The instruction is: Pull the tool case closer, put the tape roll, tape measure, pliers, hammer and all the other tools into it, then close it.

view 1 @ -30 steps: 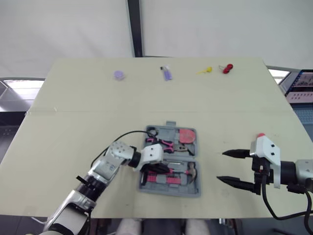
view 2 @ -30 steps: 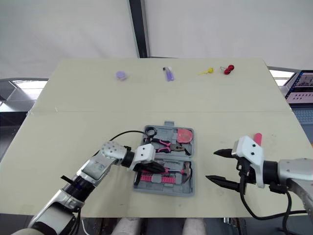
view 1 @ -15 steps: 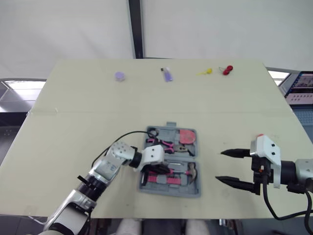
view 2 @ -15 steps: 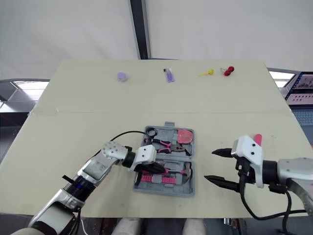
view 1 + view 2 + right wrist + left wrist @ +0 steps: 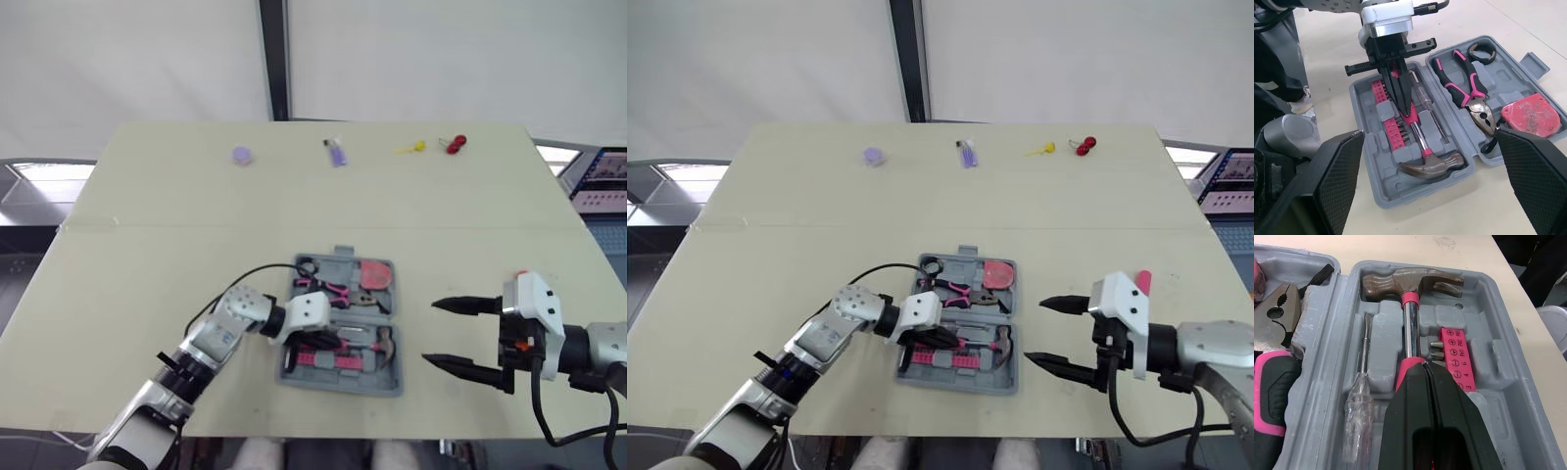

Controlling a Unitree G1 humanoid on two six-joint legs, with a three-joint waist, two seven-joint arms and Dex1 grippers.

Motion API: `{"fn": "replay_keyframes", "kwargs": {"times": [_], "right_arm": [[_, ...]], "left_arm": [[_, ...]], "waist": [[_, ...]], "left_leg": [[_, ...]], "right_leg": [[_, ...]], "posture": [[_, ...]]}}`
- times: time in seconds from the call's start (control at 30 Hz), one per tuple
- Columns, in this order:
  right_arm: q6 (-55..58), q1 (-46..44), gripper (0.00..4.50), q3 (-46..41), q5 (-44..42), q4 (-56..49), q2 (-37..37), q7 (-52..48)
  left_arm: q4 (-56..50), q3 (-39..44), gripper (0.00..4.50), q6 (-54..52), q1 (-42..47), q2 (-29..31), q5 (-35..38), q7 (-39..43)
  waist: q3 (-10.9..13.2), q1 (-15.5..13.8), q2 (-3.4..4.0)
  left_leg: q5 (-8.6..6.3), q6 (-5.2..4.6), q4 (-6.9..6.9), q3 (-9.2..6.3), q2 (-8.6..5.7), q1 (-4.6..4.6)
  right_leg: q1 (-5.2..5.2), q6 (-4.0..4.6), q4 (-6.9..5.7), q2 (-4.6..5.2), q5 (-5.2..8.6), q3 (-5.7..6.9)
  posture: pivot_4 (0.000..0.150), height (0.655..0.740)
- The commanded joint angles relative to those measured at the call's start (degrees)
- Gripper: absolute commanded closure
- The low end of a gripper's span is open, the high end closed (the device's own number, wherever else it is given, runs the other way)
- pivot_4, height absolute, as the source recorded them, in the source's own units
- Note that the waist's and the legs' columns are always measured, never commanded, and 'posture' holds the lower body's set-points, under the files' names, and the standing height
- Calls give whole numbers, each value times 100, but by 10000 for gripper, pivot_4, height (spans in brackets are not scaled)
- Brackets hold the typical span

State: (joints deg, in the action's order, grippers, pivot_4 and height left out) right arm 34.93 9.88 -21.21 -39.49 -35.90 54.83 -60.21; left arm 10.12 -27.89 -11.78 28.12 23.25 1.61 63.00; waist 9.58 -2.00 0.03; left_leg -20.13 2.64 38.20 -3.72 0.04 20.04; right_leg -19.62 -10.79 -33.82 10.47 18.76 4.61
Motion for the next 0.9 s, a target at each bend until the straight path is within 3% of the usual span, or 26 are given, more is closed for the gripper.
{"fn": "replay_keyframes", "kwargs": {"times": [0.03,0.53,0.67,0.87,0.9], "right_arm": [[-69,16,0,-210,-54,-138,83,-49],[-90,-13,0,-241,-16,-97,95,5],[-82,-58,0,-261,-50,-81,95,24],[-55,-212,0,-281,-127,30,74,53],[-46,-238,0,-277,-117,79,87,47]], "left_arm": [[543,-391,44725,-326,-253,108,-508,-80],[631,-535,44725,-871,-325,37,-426,-57],[418,-168,44725,-670,-307,-149,-20,-37],[-281,637,44725,-1186,-221,-447,907,29],[-445,787,42358,-1396,-203,-463,1125,60]], "waist": [[-4,-16,0],[-88,-58,-2],[-89,-68,-2],[-73,-77,-1],[-71,-79,-1]], "left_leg": [[0,0,0,0,0,-1],[-1,-1,-23,3,0,-46],[-3,-1,-24,4,1,-52],[-3,-2,-19,3,1,-32],[-3,-2,-17,3,1,-22]], "right_leg": [[1,0,1,0,0,0],[39,0,17,0,0,-1],[45,0,22,0,1,-2],[29,0,20,0,0,-2],[17,0,16,0,0,-2]], "posture": [[1500,7400],[1500,7400],[1500,7400],[1500,7400],[1500,7400]]}}
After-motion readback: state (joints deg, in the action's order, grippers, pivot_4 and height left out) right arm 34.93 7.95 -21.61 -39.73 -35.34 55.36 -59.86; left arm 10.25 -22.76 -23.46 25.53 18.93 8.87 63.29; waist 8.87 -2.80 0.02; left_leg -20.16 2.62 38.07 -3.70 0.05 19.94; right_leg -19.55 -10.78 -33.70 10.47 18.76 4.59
